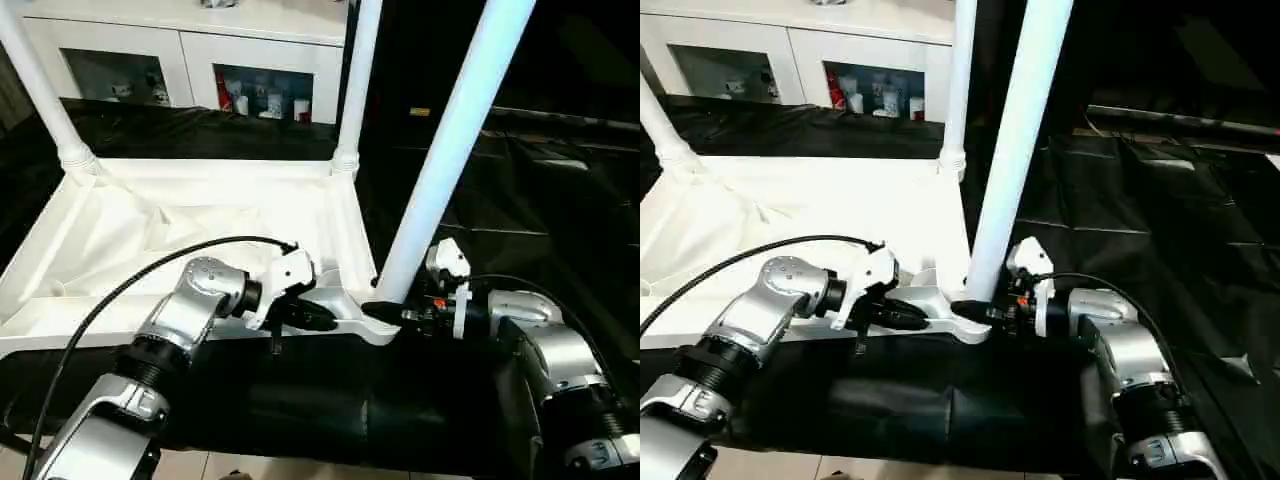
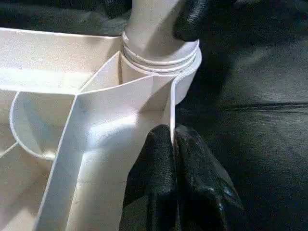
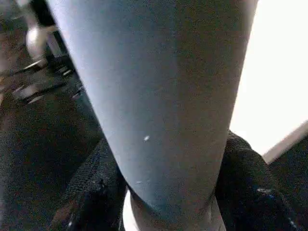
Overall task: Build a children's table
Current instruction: Rotate leg to tighten
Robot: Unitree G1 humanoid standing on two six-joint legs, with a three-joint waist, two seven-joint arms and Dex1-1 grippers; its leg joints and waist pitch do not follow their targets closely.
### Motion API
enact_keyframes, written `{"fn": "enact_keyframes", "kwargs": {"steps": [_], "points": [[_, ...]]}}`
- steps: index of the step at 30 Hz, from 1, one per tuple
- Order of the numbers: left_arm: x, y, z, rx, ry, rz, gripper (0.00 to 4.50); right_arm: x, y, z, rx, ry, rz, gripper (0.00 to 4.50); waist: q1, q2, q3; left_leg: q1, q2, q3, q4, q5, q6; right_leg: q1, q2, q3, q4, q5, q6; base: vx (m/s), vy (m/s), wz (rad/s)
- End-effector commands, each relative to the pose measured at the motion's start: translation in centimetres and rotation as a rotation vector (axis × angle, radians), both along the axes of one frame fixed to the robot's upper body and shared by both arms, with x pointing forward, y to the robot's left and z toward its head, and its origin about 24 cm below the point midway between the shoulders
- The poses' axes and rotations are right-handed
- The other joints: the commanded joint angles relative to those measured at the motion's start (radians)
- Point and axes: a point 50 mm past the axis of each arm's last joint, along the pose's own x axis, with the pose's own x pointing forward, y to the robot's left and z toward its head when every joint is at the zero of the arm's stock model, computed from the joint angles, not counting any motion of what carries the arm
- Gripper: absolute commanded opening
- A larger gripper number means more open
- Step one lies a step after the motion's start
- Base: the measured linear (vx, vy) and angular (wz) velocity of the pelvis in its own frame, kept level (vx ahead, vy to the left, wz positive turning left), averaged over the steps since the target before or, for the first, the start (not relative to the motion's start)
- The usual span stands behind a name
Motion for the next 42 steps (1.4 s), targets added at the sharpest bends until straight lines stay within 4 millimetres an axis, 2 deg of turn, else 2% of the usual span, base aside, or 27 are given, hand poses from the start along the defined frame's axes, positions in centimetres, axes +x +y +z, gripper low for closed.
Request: {"fn": "enact_keyframes", "kwargs": {"steps": [1,3,4,5,7,9,13,16,18,19,21,23,24,26,28,29,31,32,34,35,36,37,38,42], "points": [[0.4,-0.1,-1.6,0.068,0.012,0.120,0.00,0.2,-0.1,-1.8,-0.010,0.058,-0.145,2.05,-0.001,-0.006,-0.046,0.015,0.055,-0.023,-0.068,-0.210,0.032,0.032,-0.063,0.039,-0.074,-0.150,-0.240,0.000,0.000,0.00],[2.0,-1.0,-1.8,0.085,-0.038,0.284,0.00,0.7,0.8,-3.3,-0.048,0.074,-0.321,2.02,-0.008,0.000,-0.038,0.023,0.054,-0.026,-0.074,-0.302,-0.008,0.022,-0.066,0.040,-0.092,-0.302,-0.211,0.000,0.000,0.00],[2.0,-1.0,-1.8,0.085,-0.038,0.284,0.00,0.7,0.8,-3.3,-0.048,0.074,-0.321,2.01,-0.011,0.000,-0.035,0.025,0.055,-0.028,-0.078,-0.327,-0.021,0.020,-0.068,0.040,-0.097,-0.352,-0.197,0.000,0.000,0.00],[2.6,-1.5,-1.7,0.088,-0.055,0.359,0.00,0.9,1.4,-3.8,-0.063,0.077,-0.398,2.00,-0.013,-0.004,-0.036,0.029,0.053,-0.036,-0.080,-0.374,-0.043,0.019,-0.070,0.039,-0.106,-0.456,-0.152,0.000,0.000,0.00],[3.0,-1.9,-1.7,0.092,-0.063,0.399,0.00,1.2,1.7,-4.1,-0.066,0.084,-0.465,1.99,-0.014,-0.004,-0.037,0.030,0.054,-0.039,-0.082,-0.386,-0.046,0.016,-0.071,0.040,-0.110,-0.475,-0.135,0.000,0.000,0.00],[3.6,-3.1,-1.5,0.096,-0.083,0.472,0.00,1.9,2.6,-4.3,-0.048,0.101,-0.623,1.97,-0.018,0.001,-0.038,0.027,0.053,-0.041,-0.085,-0.391,-0.049,0.014,-0.068,0.041,-0.109,-0.454,-0.130,0.000,0.000,0.00],[4.0,-4.4,-1.6,0.109,-0.113,0.527,0.00,2.5,4.2,-4.1,-0.024,0.085,-0.735,1.95,-0.018,0.003,-0.040,0.031,0.052,-0.038,-0.086,-0.400,-0.047,0.009,-0.065,0.042,-0.112,-0.391,-0.138,0.000,0.000,0.00],[4.0,-4.8,-1.7,0.123,-0.119,0.523,0.00,2.6,5.0,-4.0,-0.029,0.069,-0.730,1.95,-0.017,0.004,-0.043,0.026,0.053,-0.036,-0.088,-0.368,-0.035,0.018,-0.062,0.042,-0.104,-0.303,-0.151,0.000,0.000,0.00],[3.9,-4.9,-2.0,0.127,-0.112,0.512,0.00,2.6,5.7,-3.7,-0.026,0.037,-0.696,1.95,-0.017,-0.002,-0.043,0.025,0.052,-0.033,-0.088,-0.357,-0.027,0.020,-0.061,0.042,-0.103,-0.271,-0.160,0.000,0.000,0.00],[3.9,-4.9,-2.0,0.127,-0.112,0.512,0.00,2.6,5.7,-3.7,-0.026,0.037,-0.696,1.95,-0.015,0.000,-0.043,0.026,0.051,-0.033,-0.087,-0.355,-0.025,0.019,-0.063,0.043,-0.102,-0.271,-0.161,0.000,0.000,0.00],[3.8,-4.7,-2.1,0.129,-0.102,0.490,0.00,2.6,5.9,-3.2,0.031,0.024,-0.646,2.49,-0.012,-0.005,-0.043,0.023,0.052,-0.033,-0.086,-0.346,-0.011,0.025,-0.066,0.043,-0.102,-0.273,-0.162,0.000,0.000,0.00],[3.7,-4.4,-2.2,0.129,-0.088,0.459,0.00,2.7,5.3,-2.3,0.093,-0.003,-0.601,2.63,-0.008,-0.007,-0.041,0.022,0.053,-0.032,-0.086,-0.346,0.005,0.026,-0.069,0.043,-0.105,-0.292,-0.158,0.000,0.000,0.00],[3.5,-4.2,-2.2,0.127,-0.076,0.430,0.00,2.7,4.6,-1.7,0.105,-0.025,-0.561,2.80,-0.011,-0.011,-0.041,0.017,0.054,-0.035,-0.088,-0.344,0.011,0.028,-0.069,0.042,-0.105,-0.304,-0.153,0.000,0.000,0.00],[3.3,-3.9,-2.2,0.122,-0.065,0.400,0.00,2.4,3.9,-1.5,0.098,-0.028,-0.498,2.92,-0.013,-0.011,-0.043,0.009,0.055,-0.038,-0.090,-0.315,0.016,0.036,-0.069,0.040,-0.102,-0.290,-0.147,0.000,0.000,0.00],[3.1,-3.6,-2.2,0.123,-0.047,0.350,0.00,1.9,3.0,-1.3,0.067,-0.028,-0.404,3.13,-0.015,-0.012,-0.047,0.011,0.056,-0.035,-0.084,-0.284,0.027,0.034,-0.065,0.040,-0.096,-0.231,-0.164,0.000,0.000,0.00],[2.9,-3.4,-2.3,0.125,-0.034,0.327,0.00,1.6,2.6,-1.2,0.056,-0.029,-0.363,3.25,-0.017,-0.015,-0.047,0.006,0.053,-0.033,-0.082,-0.262,0.041,0.038,-0.065,0.039,-0.093,-0.201,-0.175,0.000,0.000,0.00],[2.5,-3.1,-2.3,0.124,-0.026,0.263,0.00,1.2,1.9,-0.9,0.045,-0.031,-0.289,3.25,-0.018,-0.013,-0.046,0.007,0.055,-0.031,-0.078,-0.242,0.052,0.037,-0.066,0.039,-0.092,-0.177,-0.190,0.000,0.000,0.00],[2.0,-2.6,-2.3,0.126,-0.007,0.197,0.00,0.9,1.2,-0.5,0.036,-0.030,-0.220,3.25,-0.021,-0.013,-0.049,0.006,0.054,-0.030,-0.074,-0.217,0.069,0.040,-0.067,0.039,-0.086,-0.131,-0.212,0.000,0.000,0.00],[1.3,-2.0,-2.3,0.124,0.025,0.105,0.00,0.6,0.6,-0.1,0.027,-0.026,-0.155,3.25,-0.022,-0.014,-0.052,0.005,0.055,-0.030,-0.070,-0.187,0.082,0.044,-0.067,0.038,-0.080,-0.079,-0.232,0.000,0.000,0.00],[0.9,-1.6,-2.3,0.127,0.046,0.066,0.00,0.4,0.3,0.0,0.023,-0.022,-0.127,3.25,-0.025,-0.012,-0.054,0.004,0.056,-0.026,-0.066,-0.143,0.103,0.044,-0.063,0.038,-0.069,-0.004,-0.260,0.000,0.000,0.00],[0.6,-1.5,-2.2,0.117,0.052,0.030,0.00,0.3,0.3,0.1,0.021,-0.020,-0.107,3.25,-0.026,-0.011,-0.053,0.007,0.056,-0.023,-0.063,-0.133,0.109,0.040,-0.062,0.038,-0.069,0.016,-0.270,0.000,0.000,0.00],[0.2,-1.3,-2.1,0.109,0.071,-0.001,0.00,0.2,0.2,0.2,0.014,-0.017,-0.085,3.25,-0.025,-0.009,-0.055,0.009,0.057,-0.023,-0.061,-0.126,0.112,0.040,-0.063,0.038,-0.066,0.036,-0.280,0.000,0.000,0.00],[0.1,-1.2,-2.1,0.106,0.077,-0.009,0.00,0.1,0.1,0.2,0.012,-0.016,-0.078,3.25,-0.025,-0.009,-0.052,0.006,0.058,-0.022,-0.063,-0.122,0.114,0.041,-0.062,0.036,-0.064,0.042,-0.289,0.000,0.000,0.00],[-1.1,-0.7,-1.7,0.082,0.120,-0.111,0.00,-0.5,-0.4,0.1,-0.039,0.010,0.011,3.25,-0.025,-0.010,-0.047,0.015,0.063,-0.022,-0.070,-0.174,0.074,0.037,-0.060,0.036,-0.070,-0.049,-0.287,0.000,0.000,0.00]]}}
